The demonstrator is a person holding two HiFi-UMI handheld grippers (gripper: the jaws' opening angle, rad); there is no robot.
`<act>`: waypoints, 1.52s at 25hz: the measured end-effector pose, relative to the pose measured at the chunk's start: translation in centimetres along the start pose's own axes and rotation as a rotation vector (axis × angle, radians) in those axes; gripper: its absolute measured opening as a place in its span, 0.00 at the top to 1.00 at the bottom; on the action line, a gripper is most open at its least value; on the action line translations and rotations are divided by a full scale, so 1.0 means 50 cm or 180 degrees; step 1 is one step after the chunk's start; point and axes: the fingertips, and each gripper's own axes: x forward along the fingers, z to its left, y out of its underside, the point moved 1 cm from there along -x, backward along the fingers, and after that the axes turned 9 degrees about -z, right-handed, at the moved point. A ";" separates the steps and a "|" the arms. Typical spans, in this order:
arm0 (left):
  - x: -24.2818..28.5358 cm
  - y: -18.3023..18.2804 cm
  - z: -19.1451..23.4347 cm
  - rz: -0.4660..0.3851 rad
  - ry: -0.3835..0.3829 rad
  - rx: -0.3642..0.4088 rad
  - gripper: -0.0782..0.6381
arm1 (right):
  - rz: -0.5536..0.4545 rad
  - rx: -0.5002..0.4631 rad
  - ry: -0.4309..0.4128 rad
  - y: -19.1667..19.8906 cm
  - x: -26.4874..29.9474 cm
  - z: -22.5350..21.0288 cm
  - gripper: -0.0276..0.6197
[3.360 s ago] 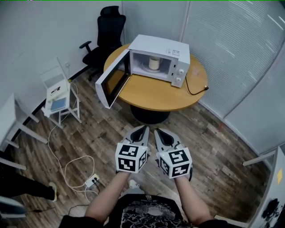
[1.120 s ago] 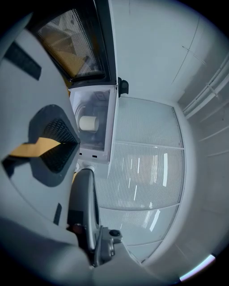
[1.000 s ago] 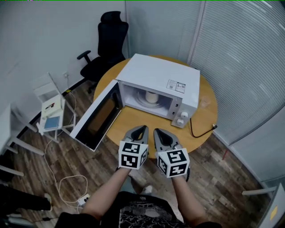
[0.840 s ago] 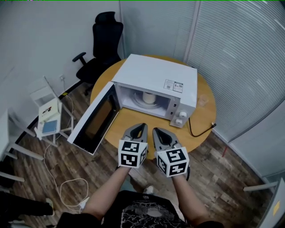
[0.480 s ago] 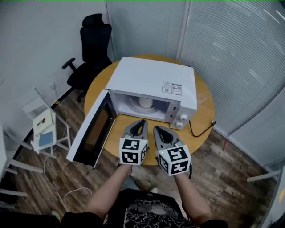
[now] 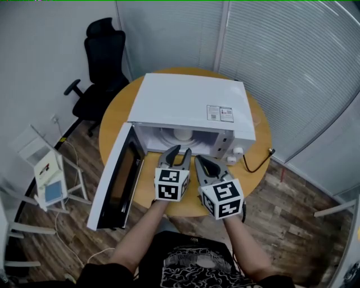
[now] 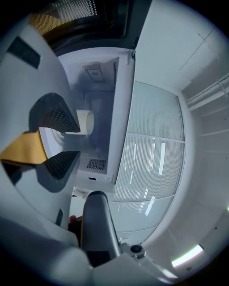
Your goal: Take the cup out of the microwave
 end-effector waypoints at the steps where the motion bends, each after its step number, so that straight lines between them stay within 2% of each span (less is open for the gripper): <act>1: 0.009 0.003 0.005 -0.0016 0.0027 0.0001 0.72 | 0.0004 0.0002 0.0020 0.002 0.005 -0.001 0.93; 5: 0.046 0.011 0.032 -0.0117 0.0070 -0.0033 0.63 | 0.0008 -0.0023 0.0085 0.007 0.024 -0.007 0.93; 13: 0.110 0.042 0.062 -0.0076 0.0170 -0.0084 0.48 | 0.0082 0.0017 0.0151 0.030 0.051 -0.030 0.93; 20: 0.155 0.067 0.089 -0.0016 0.0113 -0.0135 0.36 | 0.0141 0.0071 0.0106 0.053 0.078 -0.035 0.93; 28: 0.208 0.069 0.116 0.0055 0.0097 -0.0061 0.24 | 0.0182 0.0120 0.0126 0.071 0.100 -0.050 0.93; 33: 0.240 0.069 0.123 0.0100 0.0070 0.0034 0.21 | 0.0198 0.0137 0.0157 0.078 0.109 -0.062 0.93; 38: 0.254 0.071 0.136 0.0166 0.0004 0.0023 0.22 | 0.0250 0.0160 0.0162 0.091 0.120 -0.066 0.93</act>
